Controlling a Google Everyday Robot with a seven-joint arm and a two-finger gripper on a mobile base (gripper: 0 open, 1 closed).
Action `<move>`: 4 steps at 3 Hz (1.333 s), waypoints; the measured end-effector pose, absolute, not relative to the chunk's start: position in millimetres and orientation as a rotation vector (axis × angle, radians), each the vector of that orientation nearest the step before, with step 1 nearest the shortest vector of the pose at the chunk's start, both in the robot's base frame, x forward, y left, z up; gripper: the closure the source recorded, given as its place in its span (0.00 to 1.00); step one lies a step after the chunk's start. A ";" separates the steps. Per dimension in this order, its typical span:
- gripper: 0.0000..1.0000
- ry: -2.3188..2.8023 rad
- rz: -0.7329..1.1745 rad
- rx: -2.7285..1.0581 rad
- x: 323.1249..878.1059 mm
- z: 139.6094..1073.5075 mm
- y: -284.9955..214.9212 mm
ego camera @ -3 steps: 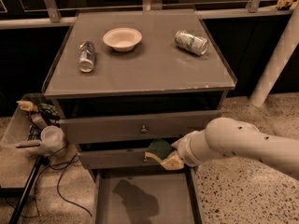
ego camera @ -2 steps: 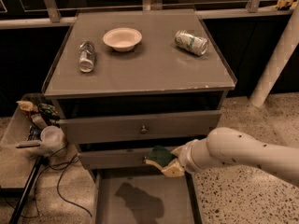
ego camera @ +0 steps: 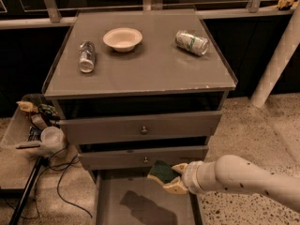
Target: Place sponge into bottom drawer
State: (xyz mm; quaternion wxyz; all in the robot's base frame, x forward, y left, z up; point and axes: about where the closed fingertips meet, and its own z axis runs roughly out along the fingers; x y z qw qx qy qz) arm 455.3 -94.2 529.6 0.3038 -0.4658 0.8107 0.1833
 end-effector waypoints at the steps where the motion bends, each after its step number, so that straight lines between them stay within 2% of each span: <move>1: 1.00 2.146 0.492 -1.185 455.3 491.3 -100.7; 4: 1.00 2.223 0.566 -1.170 462.9 414.5 -92.9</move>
Offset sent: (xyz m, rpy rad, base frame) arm 0.0122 -0.0187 -0.1265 -0.0059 0.0877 -0.0819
